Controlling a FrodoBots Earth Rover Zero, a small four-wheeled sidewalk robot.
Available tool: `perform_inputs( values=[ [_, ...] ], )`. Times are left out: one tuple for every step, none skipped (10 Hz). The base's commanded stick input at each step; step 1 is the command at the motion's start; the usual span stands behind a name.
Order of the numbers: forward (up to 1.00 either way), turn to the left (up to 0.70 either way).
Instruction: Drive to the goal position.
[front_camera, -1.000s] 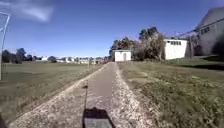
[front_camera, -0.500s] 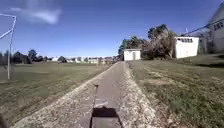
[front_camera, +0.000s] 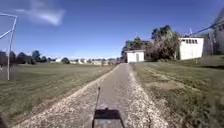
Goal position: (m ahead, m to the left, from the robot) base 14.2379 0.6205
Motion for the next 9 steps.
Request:
perform_inputs(
  values=[
    [0.5, 0.0],
    [0.5, 0.0],
    [0.5, 0.0],
    [0.5, 0.0],
    [0.5, 0.0],
    [0.5, 0.0],
    [0.5, 0.0],
    [0.5, 0.0],
    [0.5, 0.0]
  ],
)
